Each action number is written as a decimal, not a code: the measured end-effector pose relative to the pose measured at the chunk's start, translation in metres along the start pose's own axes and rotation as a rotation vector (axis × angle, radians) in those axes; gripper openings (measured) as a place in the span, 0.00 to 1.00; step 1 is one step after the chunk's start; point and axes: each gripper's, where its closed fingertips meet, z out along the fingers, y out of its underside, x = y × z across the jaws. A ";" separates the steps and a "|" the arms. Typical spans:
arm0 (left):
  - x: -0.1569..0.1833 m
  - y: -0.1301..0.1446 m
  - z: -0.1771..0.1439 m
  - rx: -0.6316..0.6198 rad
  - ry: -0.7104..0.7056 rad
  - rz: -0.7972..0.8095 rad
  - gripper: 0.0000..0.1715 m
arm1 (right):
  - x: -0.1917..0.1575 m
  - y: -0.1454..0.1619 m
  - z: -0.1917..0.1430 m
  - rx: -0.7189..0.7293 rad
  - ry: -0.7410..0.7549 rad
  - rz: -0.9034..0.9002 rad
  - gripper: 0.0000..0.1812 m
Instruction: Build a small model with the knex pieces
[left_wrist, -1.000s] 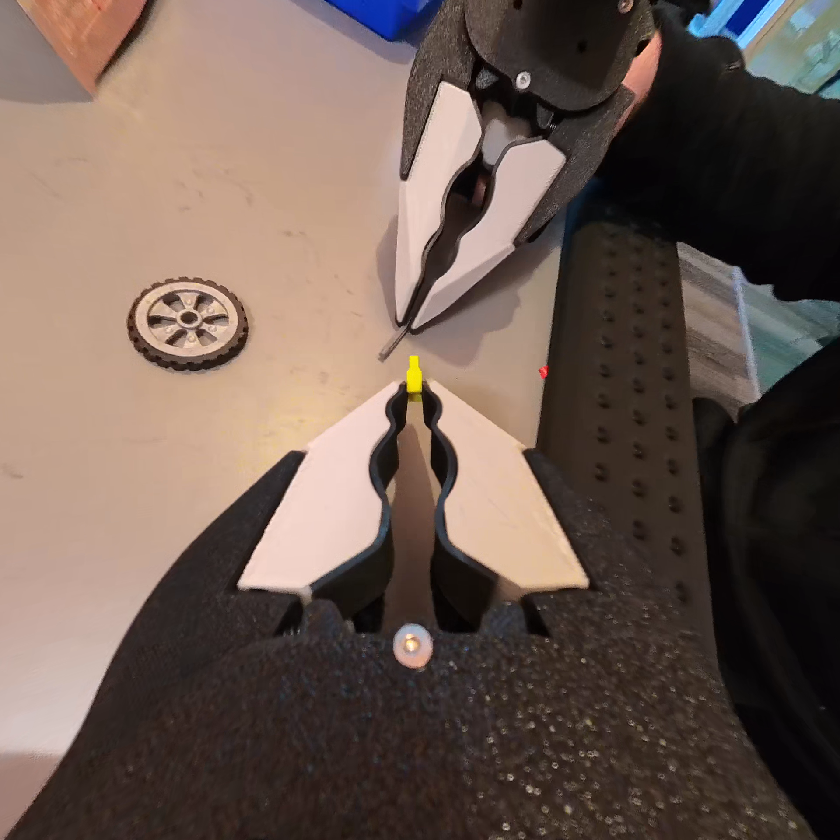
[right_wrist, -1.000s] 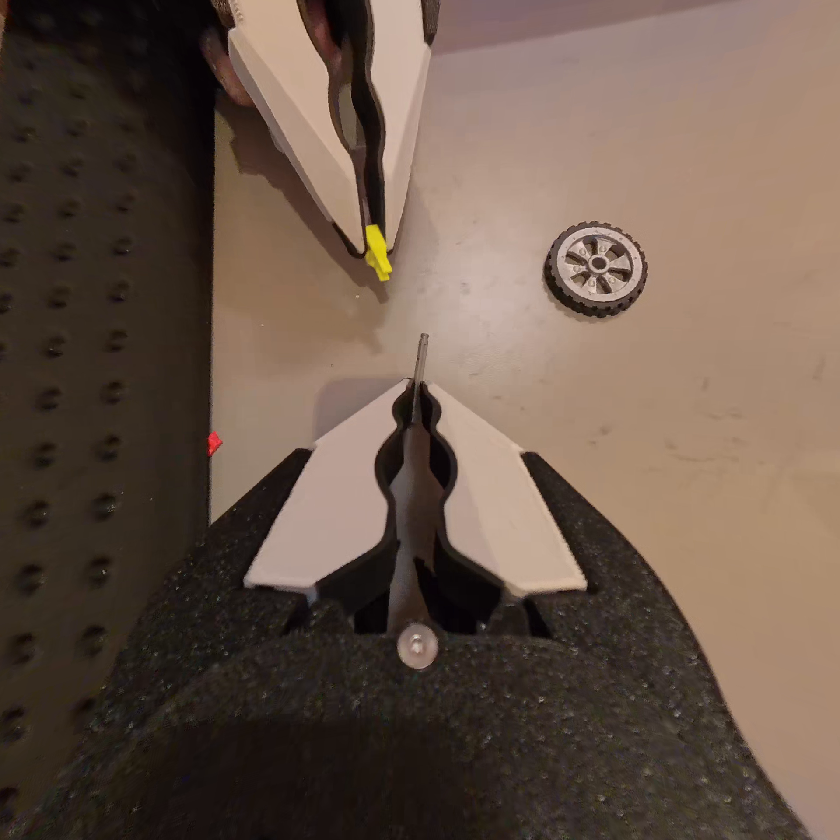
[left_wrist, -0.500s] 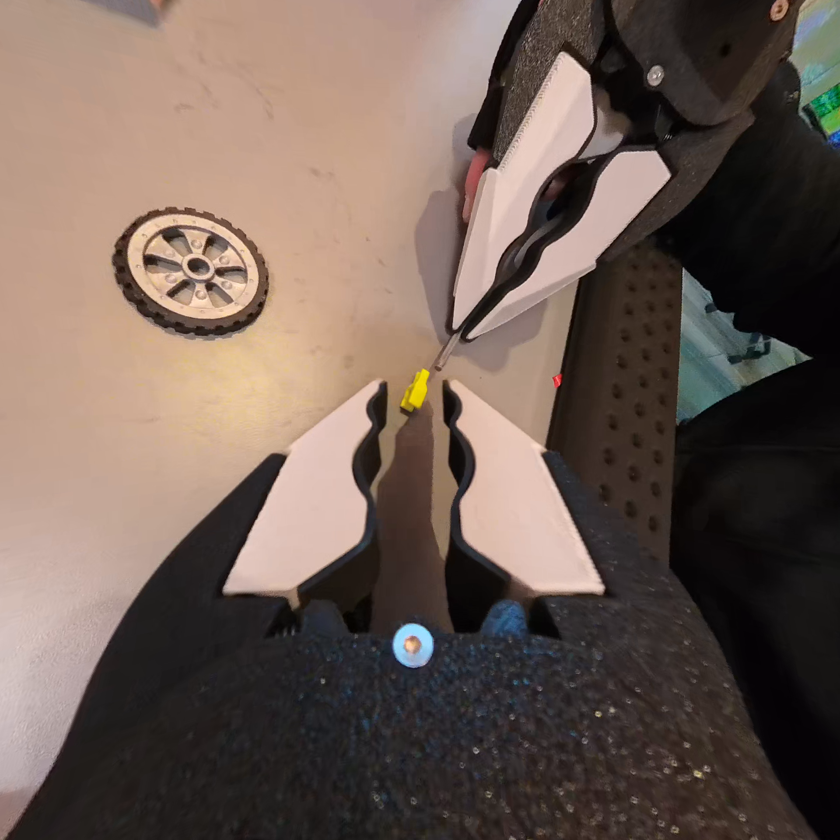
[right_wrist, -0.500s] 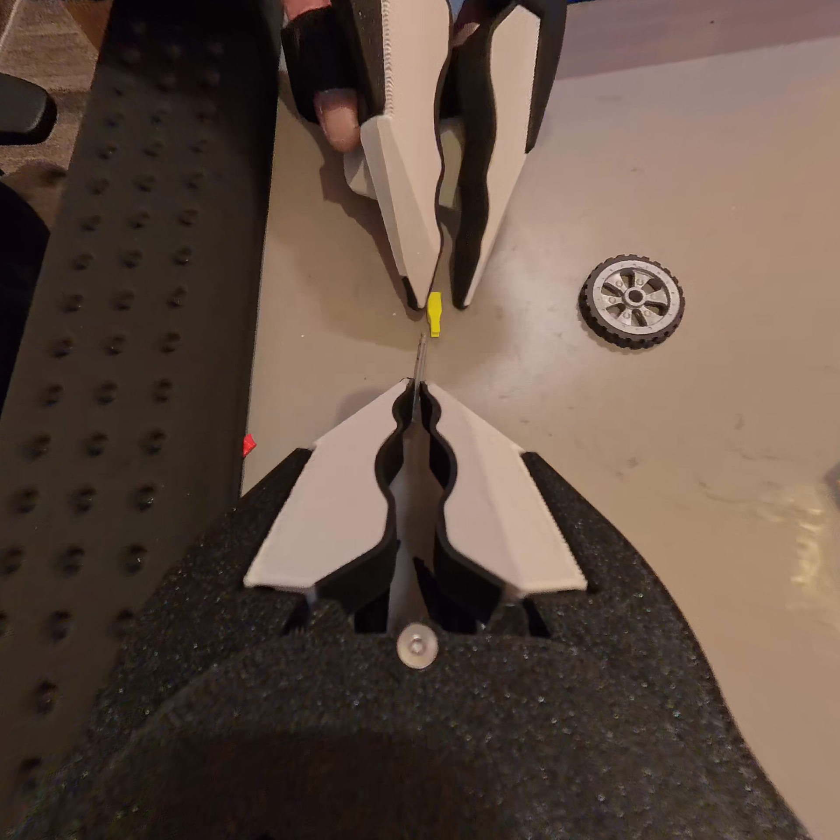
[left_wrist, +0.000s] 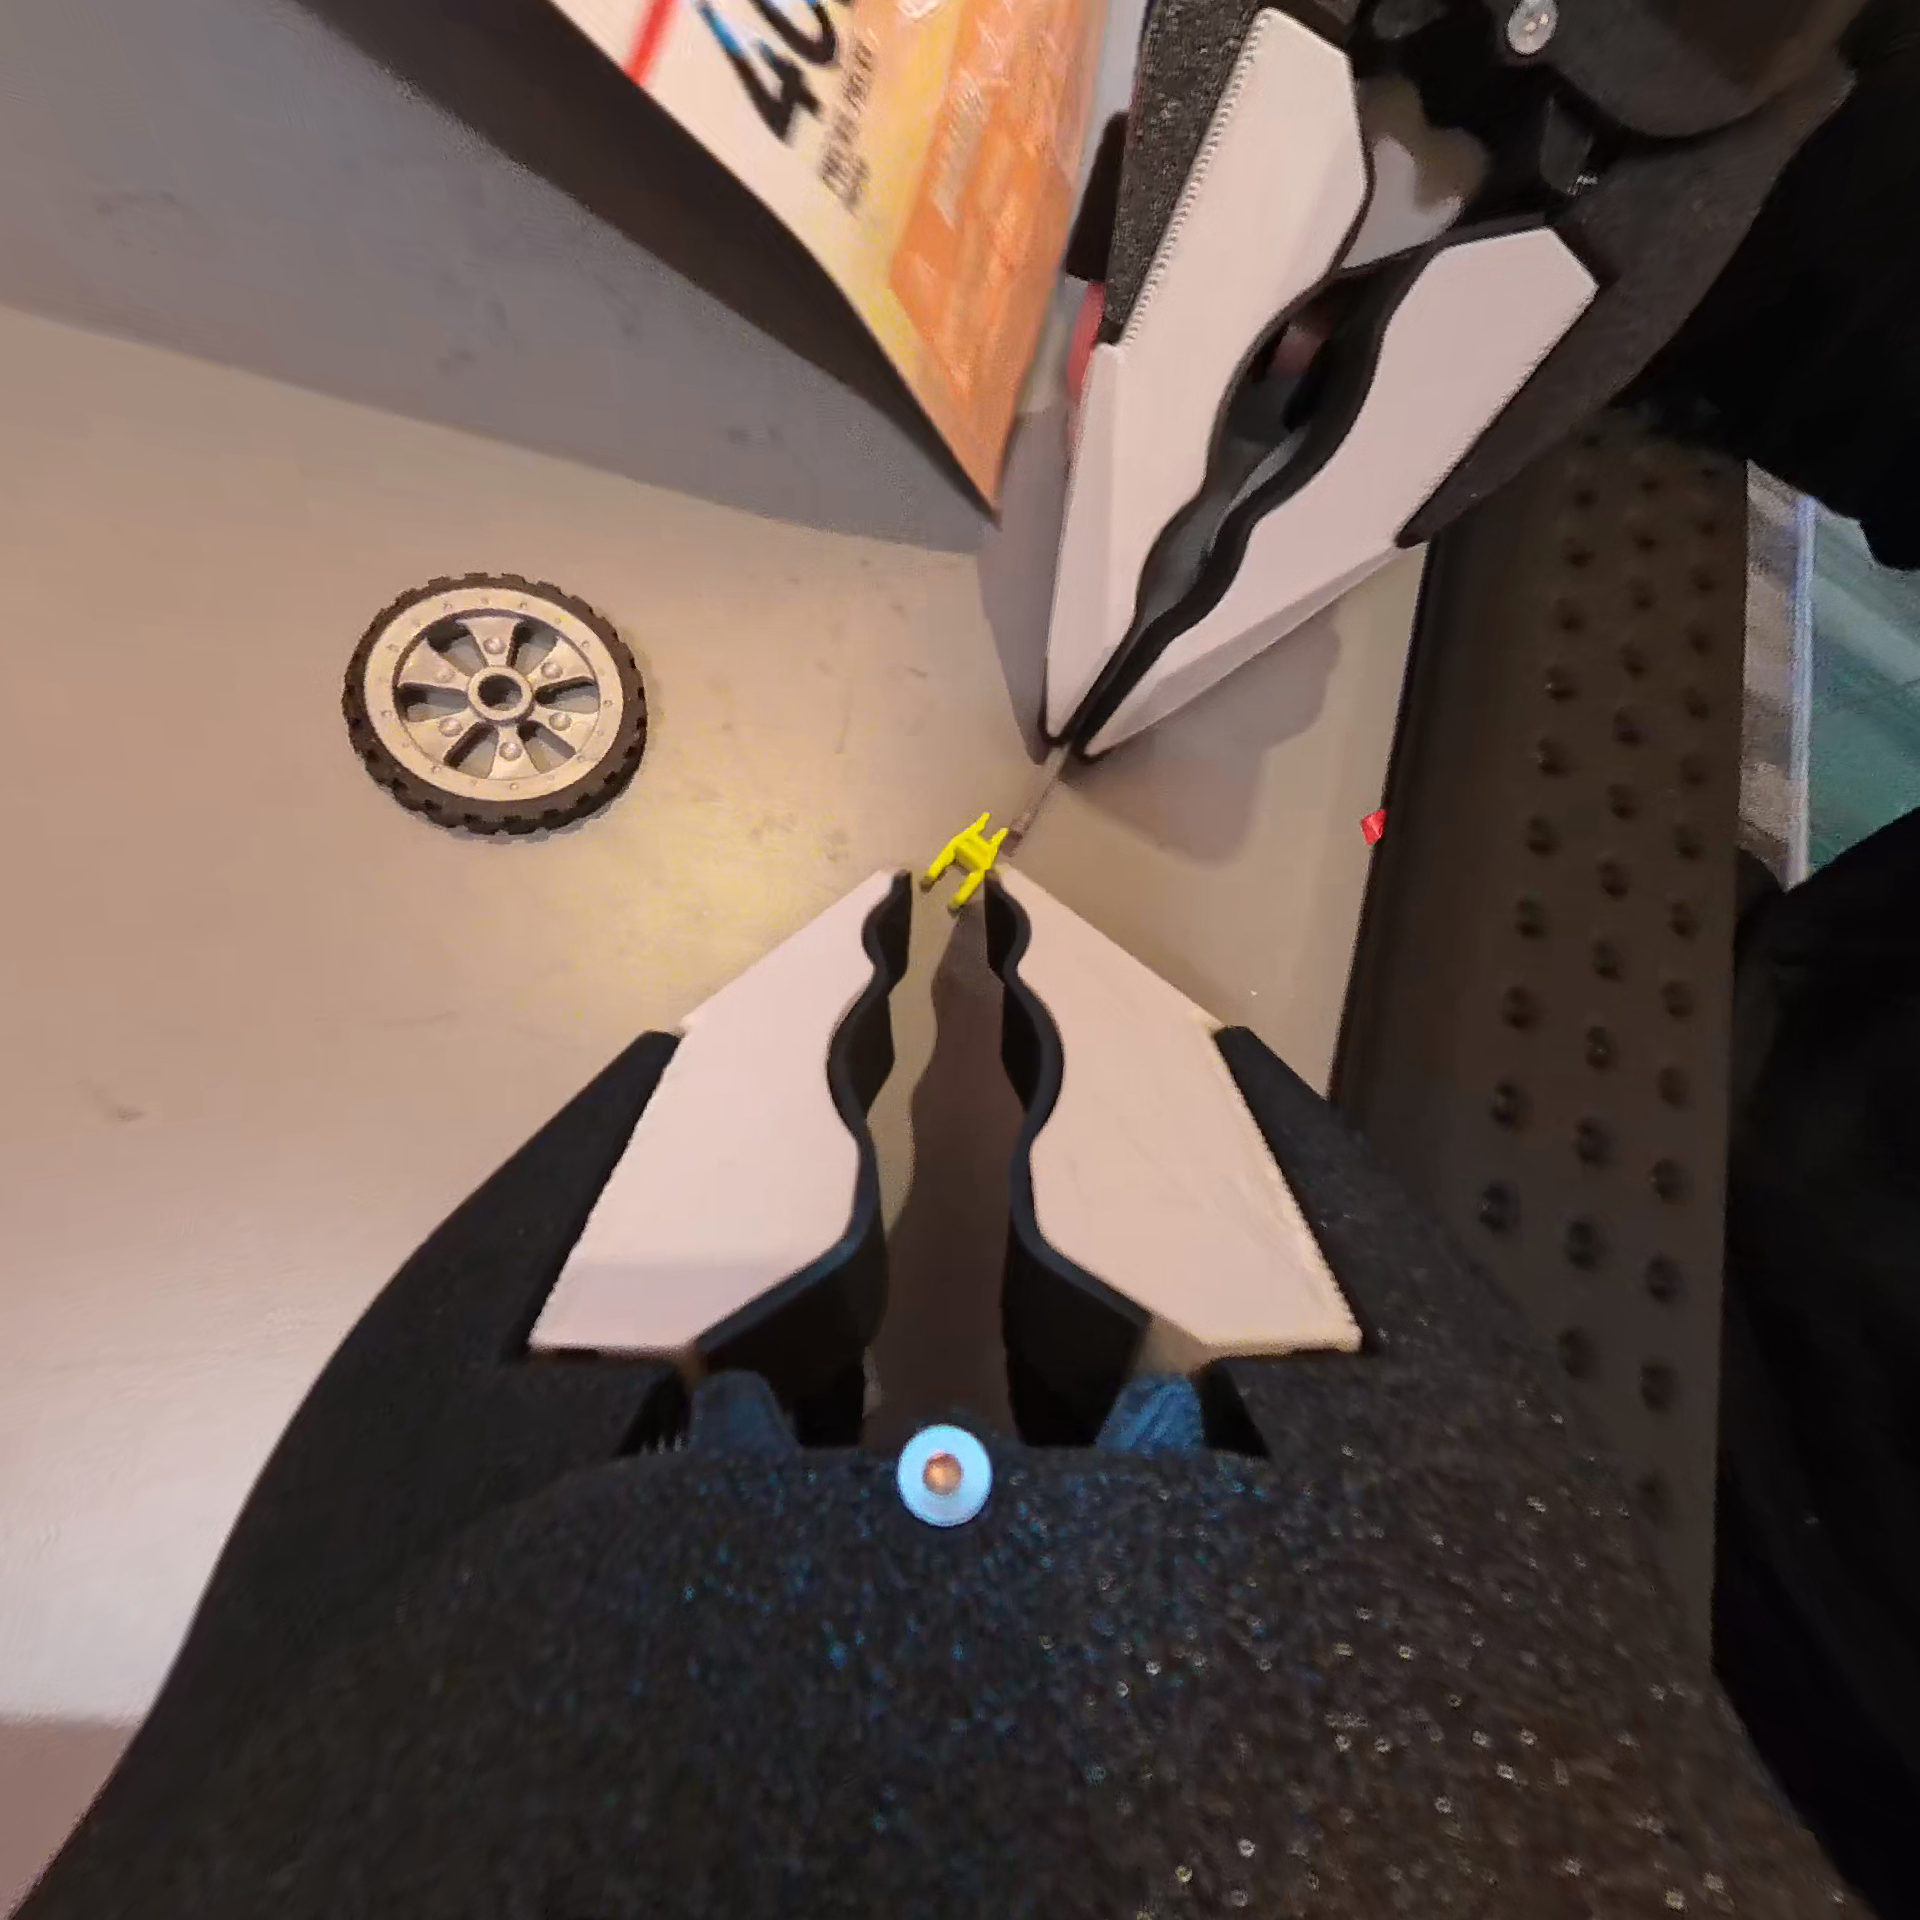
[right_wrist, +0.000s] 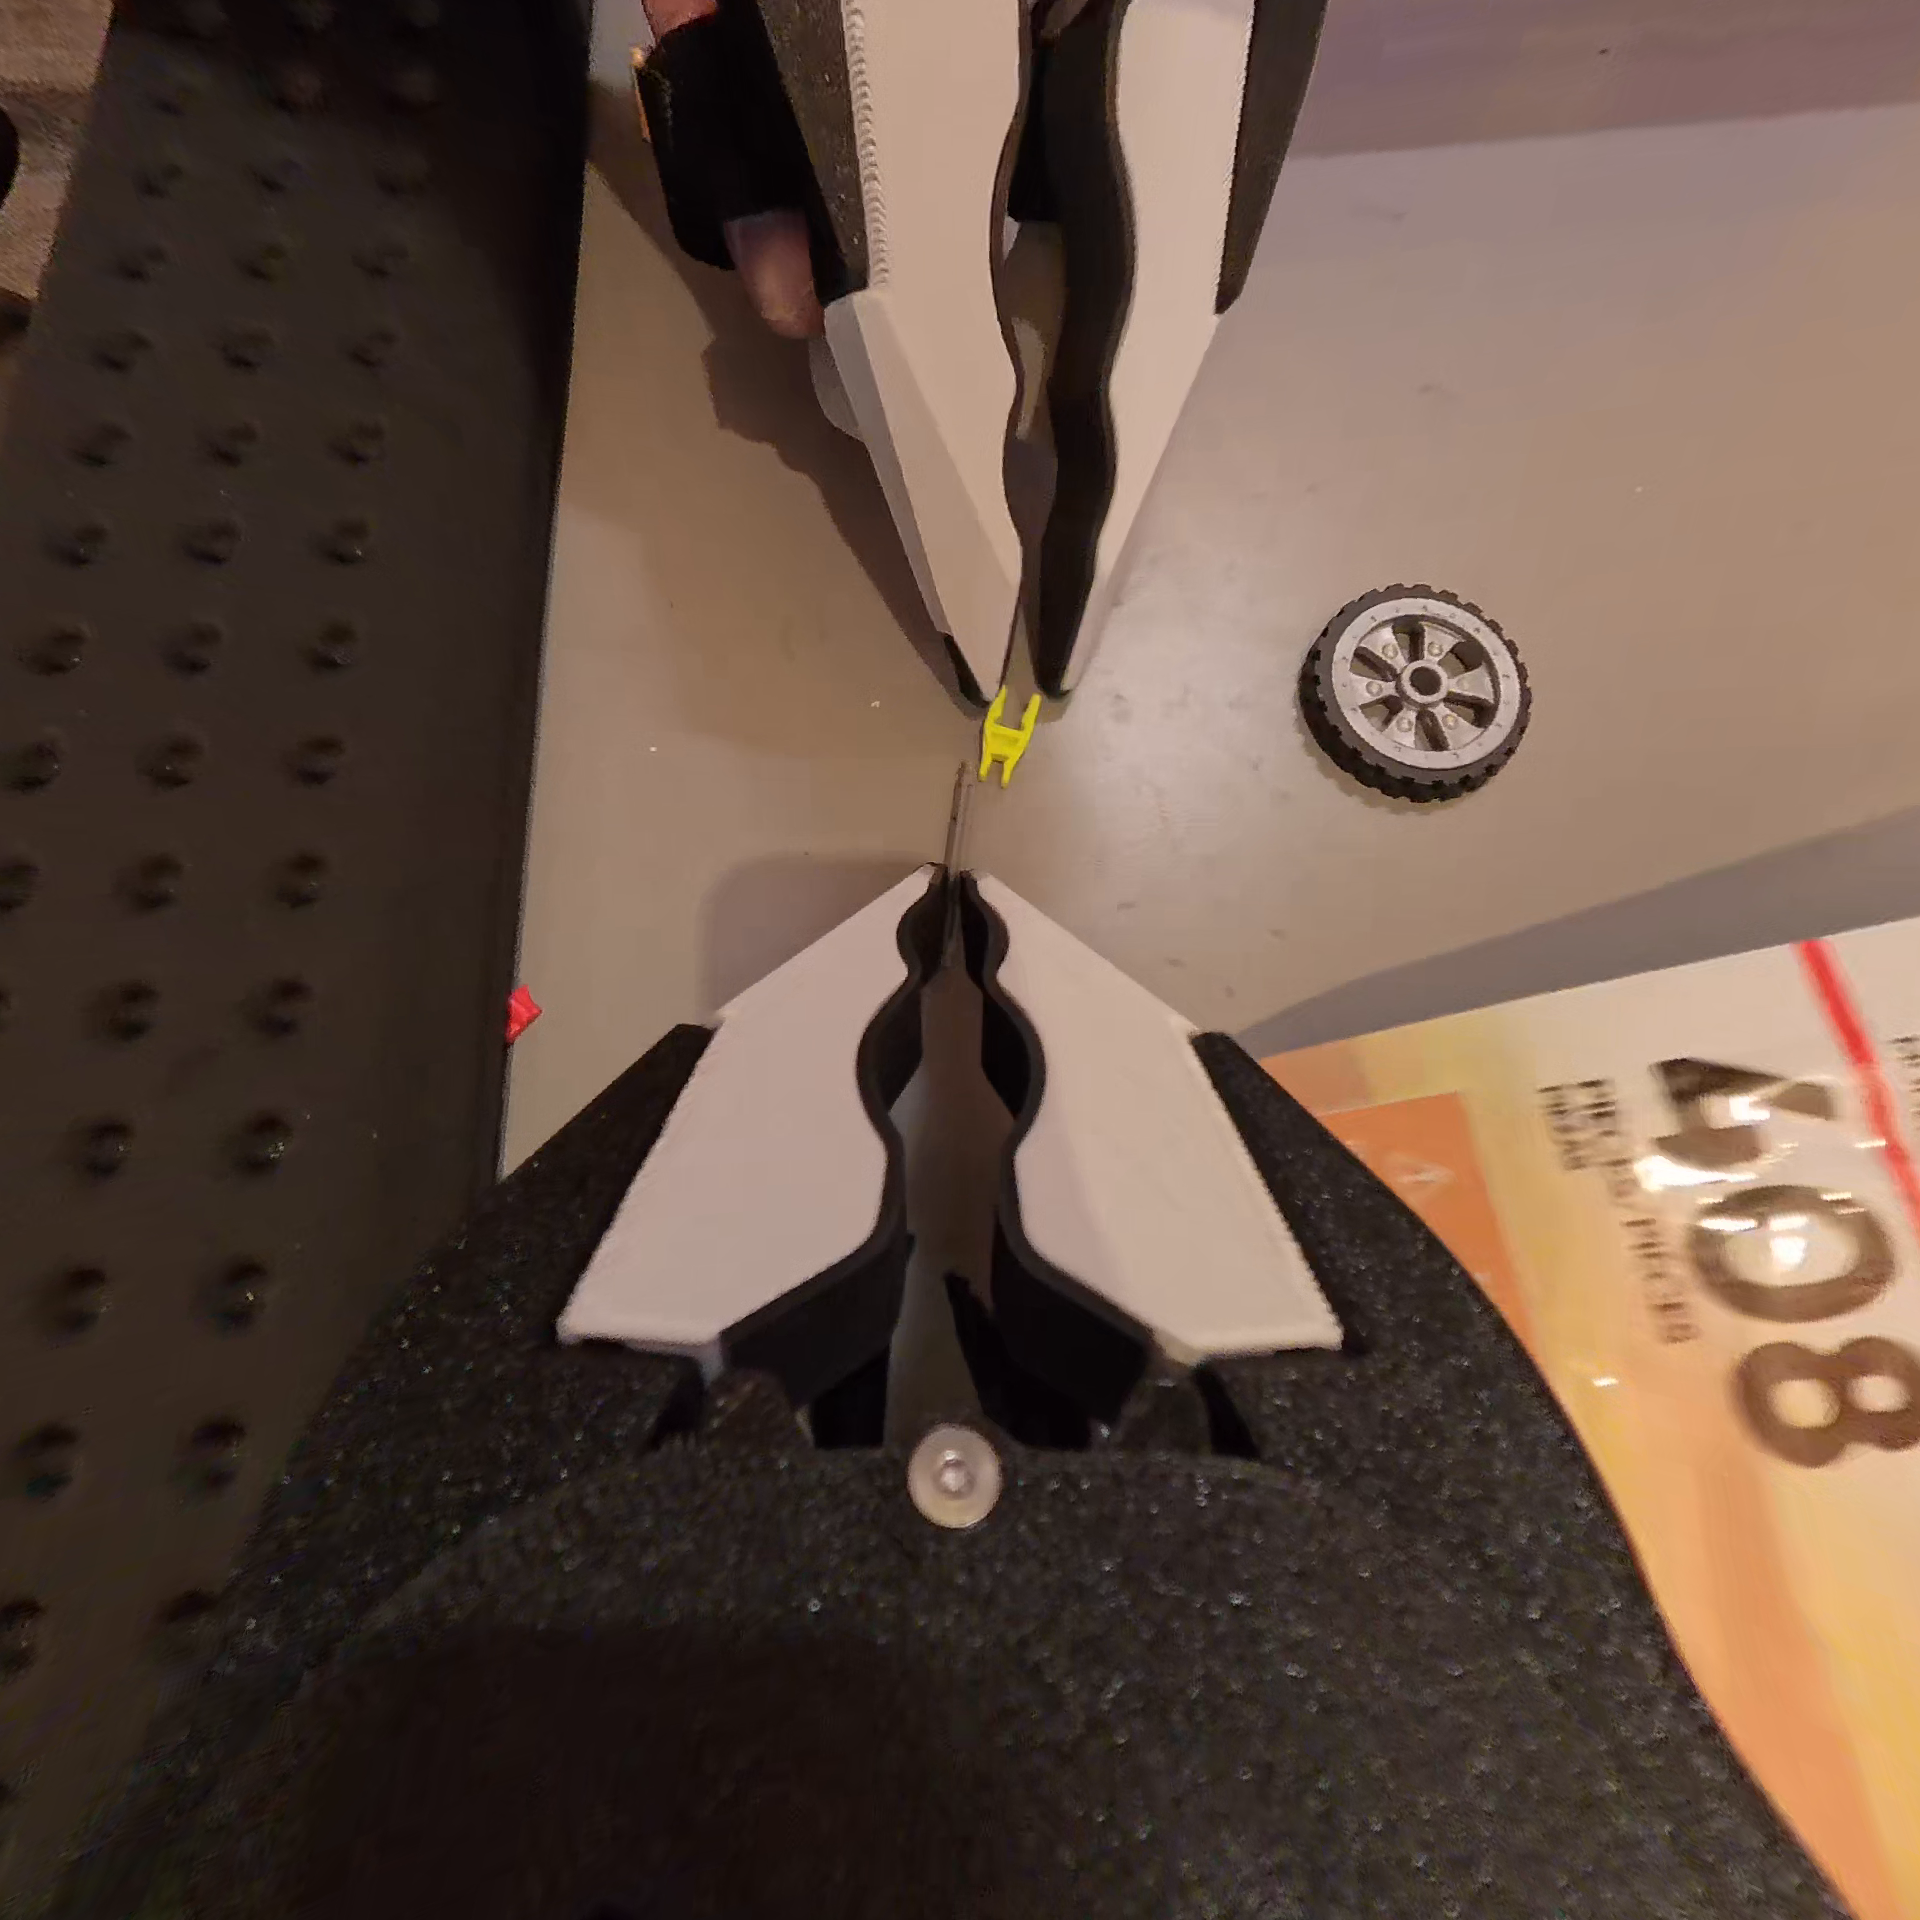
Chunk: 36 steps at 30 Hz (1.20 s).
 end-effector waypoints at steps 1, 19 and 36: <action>0.001 -0.002 -0.001 0.006 -0.001 0.019 0.07 | 0.002 0.000 -0.001 -0.002 0.011 -0.002 0.01; 0.007 0.006 0.006 -0.068 -0.092 0.256 0.04 | 0.002 0.000 0.003 -0.039 0.049 -0.019 0.01; 0.008 0.005 0.008 -0.071 -0.036 0.323 0.04 | 0.006 -0.006 -0.003 -0.066 0.084 -0.092 0.04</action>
